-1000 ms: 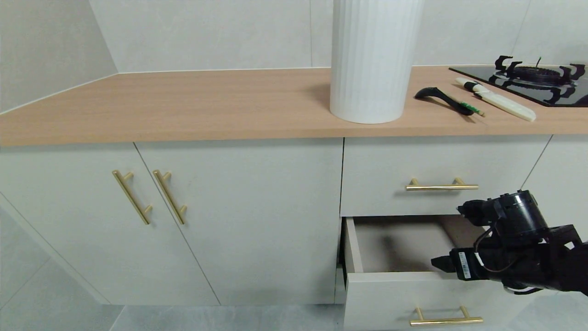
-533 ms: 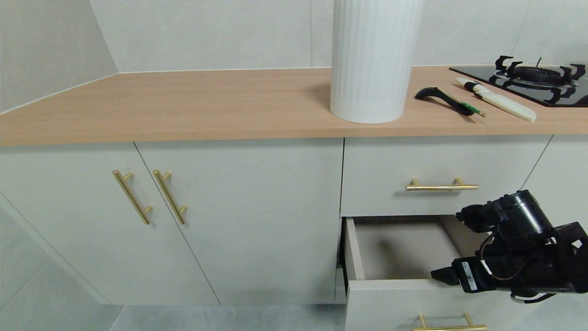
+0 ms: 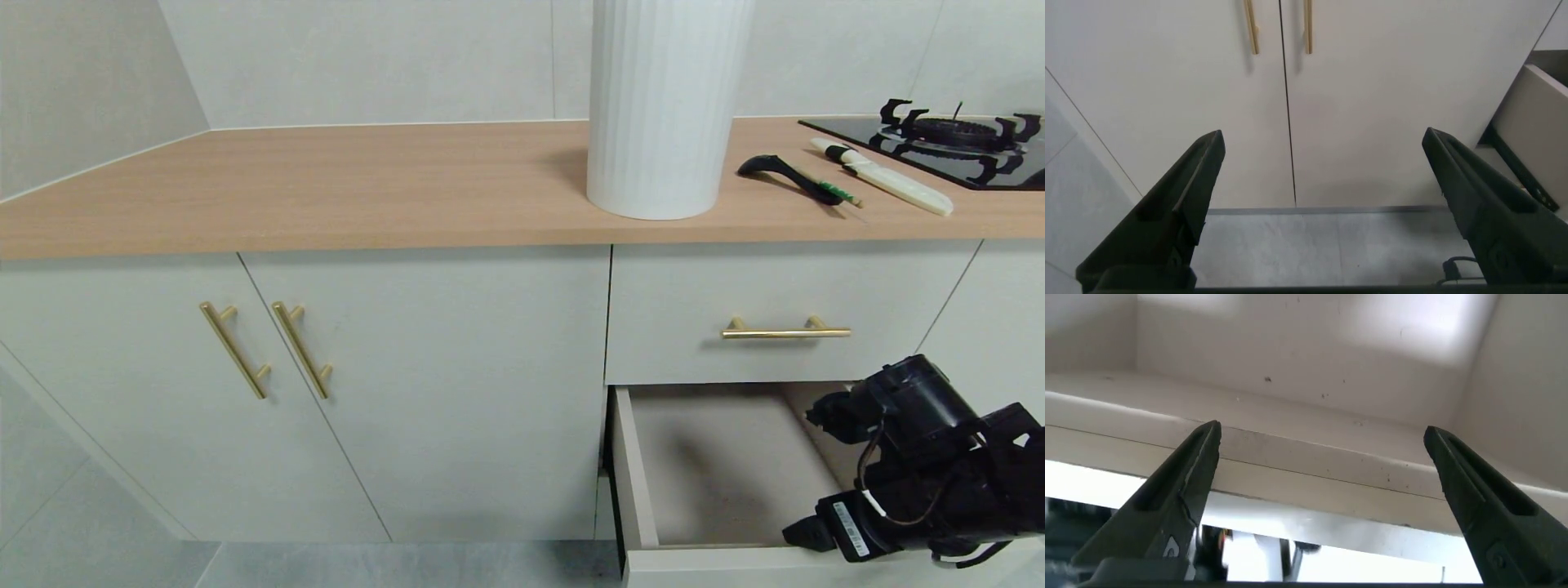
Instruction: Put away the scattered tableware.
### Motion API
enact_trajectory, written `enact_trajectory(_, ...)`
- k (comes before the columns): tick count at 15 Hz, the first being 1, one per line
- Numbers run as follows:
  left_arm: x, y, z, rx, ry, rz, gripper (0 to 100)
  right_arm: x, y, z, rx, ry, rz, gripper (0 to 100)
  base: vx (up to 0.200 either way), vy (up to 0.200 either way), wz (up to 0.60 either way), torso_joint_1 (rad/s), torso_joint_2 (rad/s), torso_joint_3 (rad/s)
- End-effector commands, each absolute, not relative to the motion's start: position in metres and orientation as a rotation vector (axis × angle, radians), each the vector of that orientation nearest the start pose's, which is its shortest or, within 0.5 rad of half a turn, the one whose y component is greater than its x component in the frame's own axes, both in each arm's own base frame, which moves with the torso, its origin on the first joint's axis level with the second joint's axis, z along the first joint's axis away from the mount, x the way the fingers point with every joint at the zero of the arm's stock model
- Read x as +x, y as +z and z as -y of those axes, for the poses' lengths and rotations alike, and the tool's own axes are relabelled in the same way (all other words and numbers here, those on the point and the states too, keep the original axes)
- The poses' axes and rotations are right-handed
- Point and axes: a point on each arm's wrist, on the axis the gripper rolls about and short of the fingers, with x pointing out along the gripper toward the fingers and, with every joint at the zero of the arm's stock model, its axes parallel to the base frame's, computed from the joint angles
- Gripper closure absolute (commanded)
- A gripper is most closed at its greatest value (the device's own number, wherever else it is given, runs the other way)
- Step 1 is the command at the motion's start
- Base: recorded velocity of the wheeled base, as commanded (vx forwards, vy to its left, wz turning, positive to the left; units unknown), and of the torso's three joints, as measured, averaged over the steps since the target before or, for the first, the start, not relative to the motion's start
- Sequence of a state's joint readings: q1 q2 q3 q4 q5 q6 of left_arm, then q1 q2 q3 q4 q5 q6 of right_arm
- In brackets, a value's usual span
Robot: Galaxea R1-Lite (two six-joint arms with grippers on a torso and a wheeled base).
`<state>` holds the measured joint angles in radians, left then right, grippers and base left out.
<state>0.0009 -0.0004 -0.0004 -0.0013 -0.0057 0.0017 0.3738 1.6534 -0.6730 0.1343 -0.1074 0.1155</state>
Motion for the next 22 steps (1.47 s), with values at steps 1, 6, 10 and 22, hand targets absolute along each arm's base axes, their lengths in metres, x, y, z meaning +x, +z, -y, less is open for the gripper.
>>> enact_trajectory(1, -0.023, 0.076, 0.000, 0.002, -0.005, 0.002, 0, 0.211, 0.107, -0.081, -0.199, 0.189, -1.132, 0, 0.000, 0.000, 0.00, 0.000, 0.00, 0.000)
enact_trajectory(6, -0.023, 0.076, 0.000, 0.002, -0.005, 0.002, 0, 0.199, 0.102, -0.081, -0.293, 0.231, -1.235, 0, 0.000, 0.000, 0.00, 0.000, 0.00, 0.000)
enact_trajectory(10, -0.023, 0.076, 0.000, 0.002, -0.005, 0.002, 0, 0.190, 0.100, -0.079, -0.366, 0.266, -1.315, 0, 0.000, 0.000, 0.00, 0.000, 0.00, 0.000)
enact_trajectory(22, -0.023, 0.076, 0.000, 0.002, -0.005, 0.002, 0, 0.208, 0.120, -0.079, -0.194, 0.198, -1.075, 0, 0.000, 0.000, 0.00, 0.000, 0.00, 0.000)
